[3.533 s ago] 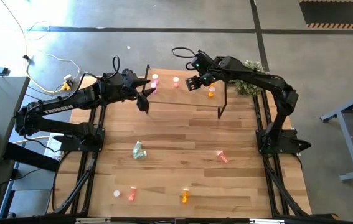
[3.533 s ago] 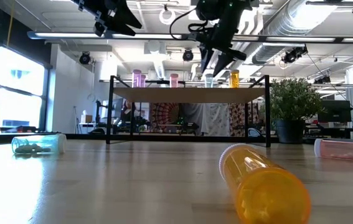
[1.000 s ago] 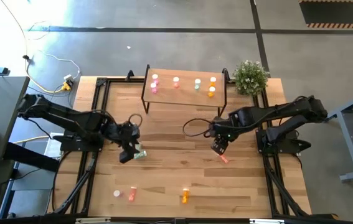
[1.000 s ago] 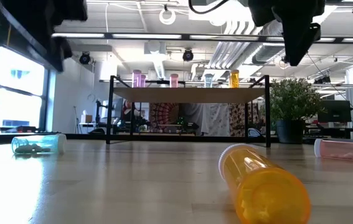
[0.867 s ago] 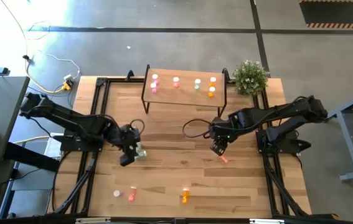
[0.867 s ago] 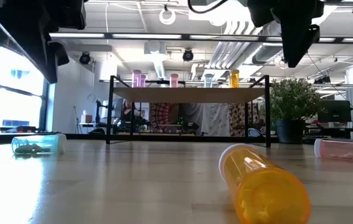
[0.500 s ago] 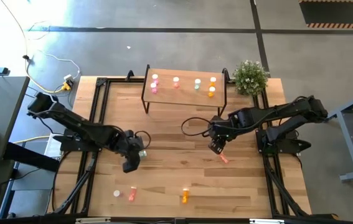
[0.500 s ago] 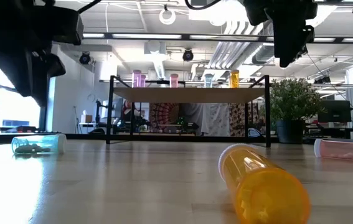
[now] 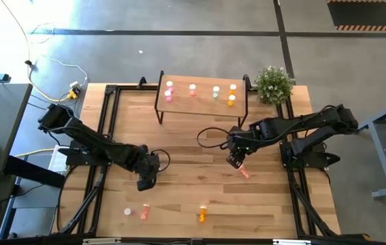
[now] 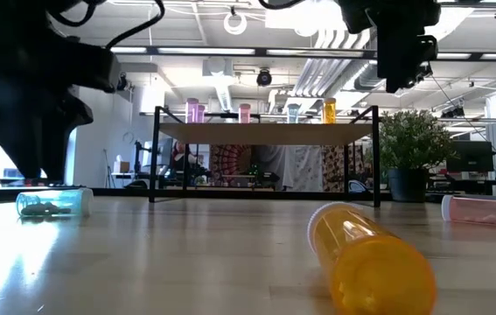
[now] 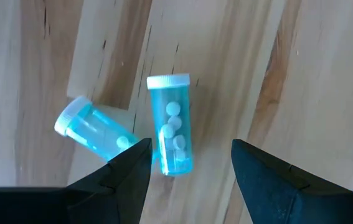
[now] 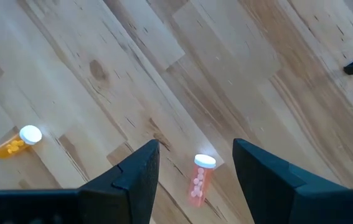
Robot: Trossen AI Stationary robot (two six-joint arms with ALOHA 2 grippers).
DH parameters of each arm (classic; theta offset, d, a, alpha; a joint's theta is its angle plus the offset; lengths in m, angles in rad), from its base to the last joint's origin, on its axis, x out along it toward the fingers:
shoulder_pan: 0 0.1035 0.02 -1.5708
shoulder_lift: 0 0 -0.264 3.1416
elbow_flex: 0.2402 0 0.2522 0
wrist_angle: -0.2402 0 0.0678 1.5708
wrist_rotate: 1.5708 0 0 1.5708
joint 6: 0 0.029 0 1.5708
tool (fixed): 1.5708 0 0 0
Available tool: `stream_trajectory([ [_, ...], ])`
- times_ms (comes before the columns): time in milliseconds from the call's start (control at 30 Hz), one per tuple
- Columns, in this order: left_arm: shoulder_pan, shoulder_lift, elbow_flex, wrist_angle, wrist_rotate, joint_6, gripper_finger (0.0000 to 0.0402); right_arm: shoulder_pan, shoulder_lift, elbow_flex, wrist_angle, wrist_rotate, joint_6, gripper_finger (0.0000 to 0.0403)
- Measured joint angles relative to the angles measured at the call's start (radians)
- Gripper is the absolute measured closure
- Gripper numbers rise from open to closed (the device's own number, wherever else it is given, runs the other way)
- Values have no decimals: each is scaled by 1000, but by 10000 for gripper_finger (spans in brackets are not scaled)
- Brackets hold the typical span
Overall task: Pick and place medicine bottles onto shelf by color
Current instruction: Put the bottom blue pill bottle aligned with the other blue pill bottle on the shelf
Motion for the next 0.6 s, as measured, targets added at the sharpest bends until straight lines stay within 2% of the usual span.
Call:
stream_trajectory([
  [600,3,132,0,49,-22,9,190,0,0,1,14,1,0,208],
])
